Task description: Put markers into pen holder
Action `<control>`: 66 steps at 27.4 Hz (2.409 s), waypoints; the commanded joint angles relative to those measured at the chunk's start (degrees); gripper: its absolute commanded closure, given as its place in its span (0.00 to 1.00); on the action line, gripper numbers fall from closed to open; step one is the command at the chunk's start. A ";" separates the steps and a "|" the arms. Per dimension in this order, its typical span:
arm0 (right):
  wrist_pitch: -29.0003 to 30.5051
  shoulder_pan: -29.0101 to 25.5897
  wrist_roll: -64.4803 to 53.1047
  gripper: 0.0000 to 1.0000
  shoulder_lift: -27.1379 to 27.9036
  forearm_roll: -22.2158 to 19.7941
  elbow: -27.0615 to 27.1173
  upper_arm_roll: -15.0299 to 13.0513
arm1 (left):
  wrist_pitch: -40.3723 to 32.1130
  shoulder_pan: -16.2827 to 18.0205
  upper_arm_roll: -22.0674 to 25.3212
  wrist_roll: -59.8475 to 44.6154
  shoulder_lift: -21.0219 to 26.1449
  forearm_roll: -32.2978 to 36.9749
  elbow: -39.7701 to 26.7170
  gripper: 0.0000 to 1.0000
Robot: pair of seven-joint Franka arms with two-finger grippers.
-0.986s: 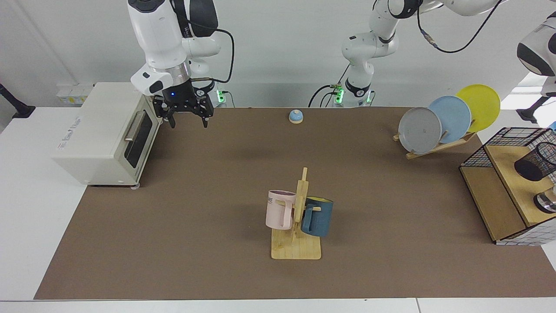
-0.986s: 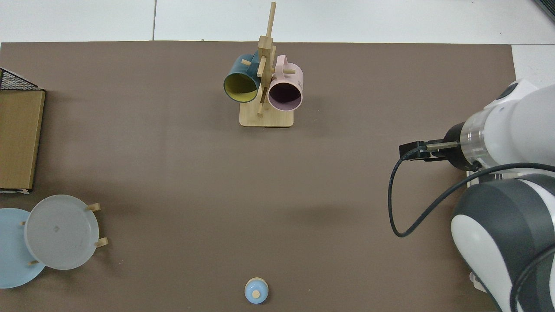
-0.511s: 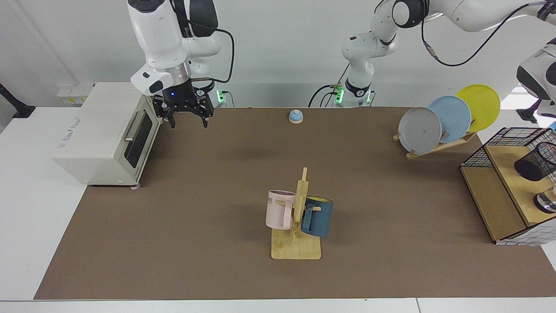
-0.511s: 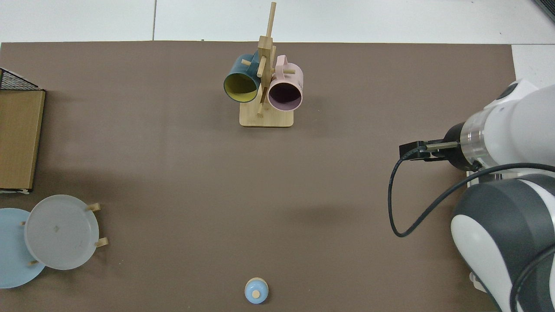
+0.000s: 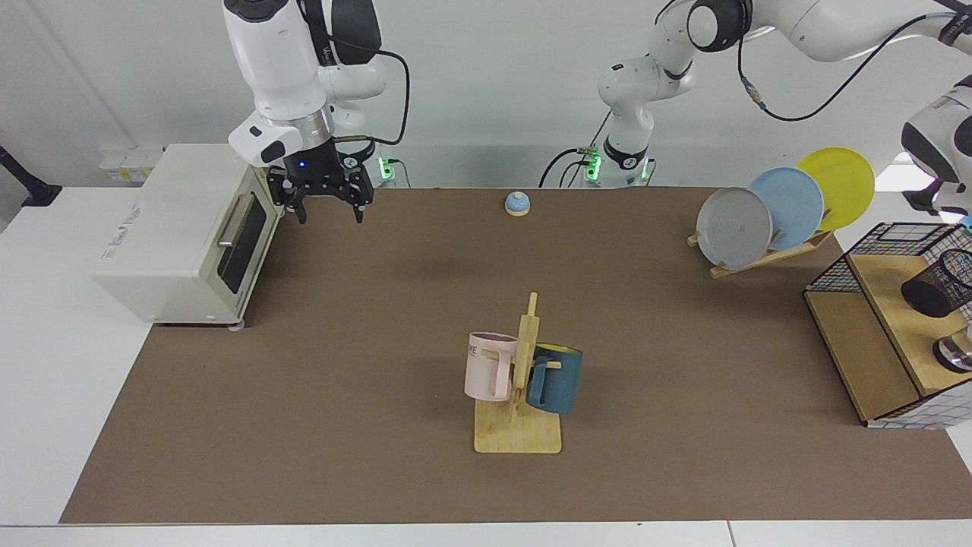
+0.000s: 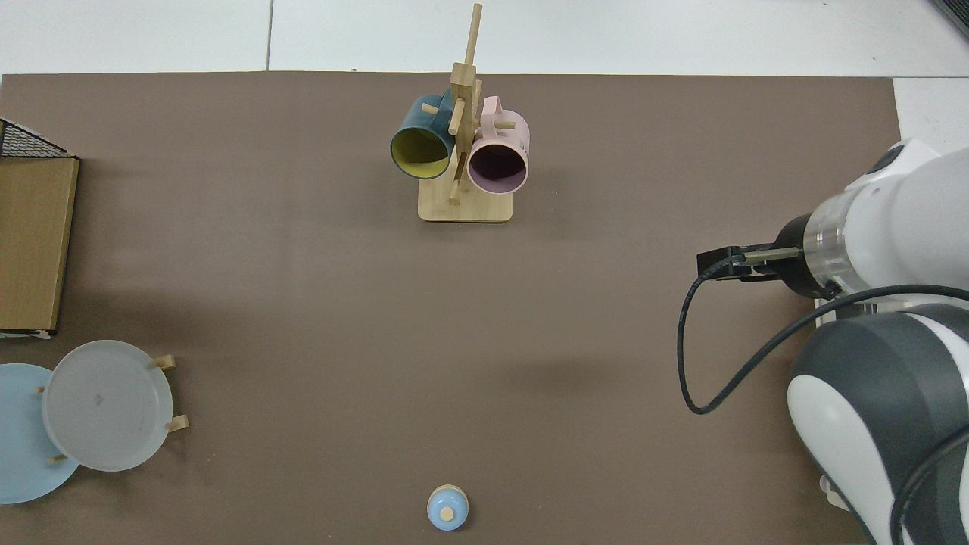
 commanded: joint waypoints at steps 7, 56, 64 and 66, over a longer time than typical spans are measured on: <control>-0.67 -0.87 -1.39 0.00 -0.35 0.56 0.22 0.41 | 0.86 0.54 -0.54 -0.84 -1.68 -2.31 -4.46 1.00; -0.58 -0.78 -1.39 0.00 -0.35 0.56 0.22 0.41 | 0.15 0.10 -0.71 -0.22 -5.12 -6.53 -10.80 0.55; -0.67 -0.78 -1.39 0.00 -0.35 0.56 0.22 0.41 | 0.15 0.18 -0.71 -0.22 -5.12 -6.97 -10.80 0.29; -0.67 -0.78 -1.39 0.00 -0.35 0.56 0.22 0.41 | 0.06 0.18 -0.63 -0.13 -5.12 -7.06 -10.80 0.29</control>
